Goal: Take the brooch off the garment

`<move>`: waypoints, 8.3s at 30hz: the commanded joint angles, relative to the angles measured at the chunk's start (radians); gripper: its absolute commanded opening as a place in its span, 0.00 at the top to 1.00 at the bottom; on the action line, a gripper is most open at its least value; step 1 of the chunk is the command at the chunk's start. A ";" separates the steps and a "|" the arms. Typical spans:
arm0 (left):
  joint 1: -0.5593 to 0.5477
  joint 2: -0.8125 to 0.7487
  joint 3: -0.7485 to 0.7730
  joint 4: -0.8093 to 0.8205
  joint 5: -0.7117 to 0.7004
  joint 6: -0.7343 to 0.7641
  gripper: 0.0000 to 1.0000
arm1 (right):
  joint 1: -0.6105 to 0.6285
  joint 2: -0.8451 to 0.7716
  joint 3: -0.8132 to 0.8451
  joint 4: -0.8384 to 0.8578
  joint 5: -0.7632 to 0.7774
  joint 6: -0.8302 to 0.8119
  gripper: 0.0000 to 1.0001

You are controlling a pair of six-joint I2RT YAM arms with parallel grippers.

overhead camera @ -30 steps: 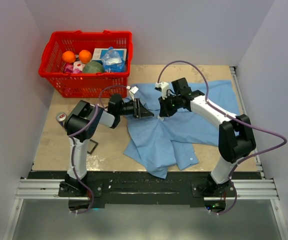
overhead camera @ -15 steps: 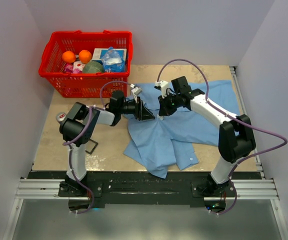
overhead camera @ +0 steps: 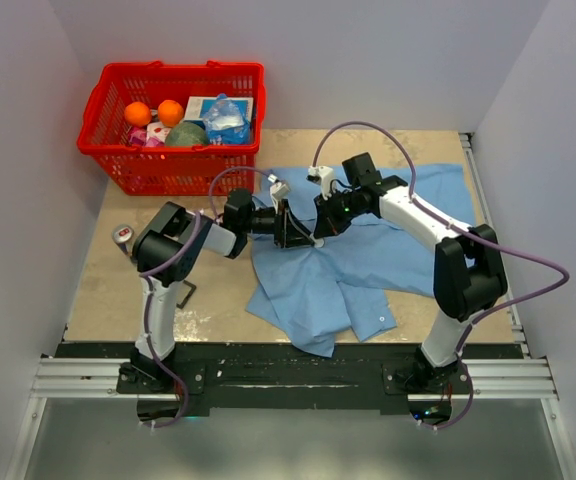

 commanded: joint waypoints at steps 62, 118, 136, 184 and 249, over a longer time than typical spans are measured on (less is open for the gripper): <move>0.050 -0.174 0.220 -1.170 -0.273 0.865 0.51 | 0.104 -0.067 -0.205 0.628 0.547 0.100 1.00; 0.081 -0.438 0.168 -1.321 -0.142 0.881 0.48 | -0.159 -0.187 -0.177 0.398 -0.407 0.025 1.00; 0.010 -0.294 0.048 -0.980 -0.071 0.479 0.39 | -0.051 0.244 -0.142 -0.096 -0.546 -0.227 1.00; -0.077 -0.134 0.145 -1.186 -0.104 0.603 0.53 | -0.123 0.234 -0.435 0.650 -0.326 0.356 1.00; -0.111 -0.044 0.124 -0.884 -0.016 0.532 0.66 | -0.154 0.164 -0.446 0.683 -0.596 0.365 1.00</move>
